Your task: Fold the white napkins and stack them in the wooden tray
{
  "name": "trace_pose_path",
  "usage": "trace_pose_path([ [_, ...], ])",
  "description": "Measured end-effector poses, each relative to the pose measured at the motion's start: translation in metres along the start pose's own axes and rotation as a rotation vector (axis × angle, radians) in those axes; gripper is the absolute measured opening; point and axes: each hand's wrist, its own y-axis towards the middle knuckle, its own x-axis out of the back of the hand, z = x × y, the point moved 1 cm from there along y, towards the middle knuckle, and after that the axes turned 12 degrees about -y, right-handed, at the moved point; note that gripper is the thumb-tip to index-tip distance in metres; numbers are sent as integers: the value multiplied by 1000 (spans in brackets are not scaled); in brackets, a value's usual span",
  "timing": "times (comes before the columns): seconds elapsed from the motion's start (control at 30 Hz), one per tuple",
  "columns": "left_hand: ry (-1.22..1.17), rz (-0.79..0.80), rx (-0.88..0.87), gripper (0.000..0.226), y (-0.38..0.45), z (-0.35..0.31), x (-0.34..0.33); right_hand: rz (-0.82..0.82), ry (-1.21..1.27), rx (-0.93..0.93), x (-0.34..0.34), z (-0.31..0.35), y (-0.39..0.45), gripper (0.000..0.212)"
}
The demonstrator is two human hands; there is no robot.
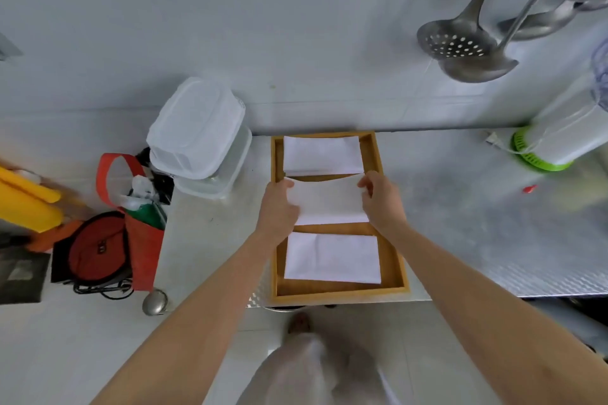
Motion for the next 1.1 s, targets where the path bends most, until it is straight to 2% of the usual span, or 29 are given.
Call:
trace_pose_path([
  [0.13, 90, 46, -34, 55, 12, 11, -1, 23, -83, -9, -12, -4, 7, 26],
  [0.23, 307, 93, -88, 56, 17, 20, -1, 96, -170, 35, -21, -6, 8, 28],
  [0.37, 508, 80, -170, 42, 20, 20, -4, 100, -350, 88, -29, -6, -2, 25],
  [0.47, 659, 60, -275, 35, 21, 6, -5, 95, -398, 117, -20, -7, -5, 28],
  [0.6, 633, 226, -397, 33, 15, -26, -9, 16, -309, 89, 11, -23, -16, 27],
  [0.73, 667, 458, -481, 32, -7, -65, -45, 43, -270, -88, 49, -82, -52, 36],
  [0.87, 806, 669, -593, 25, -47, -104, -121, 76, -217, -370, 86, -167, -129, 35],
  [1.0, 949, 808, -806, 28, -133, -140, -227, -19, -201, -606, 128, -250, -262, 17],
  [1.1, 1041, 961, -1021, 28, -231, -154, -314, -107, -126, -848, 148, -301, -390, 17],
])
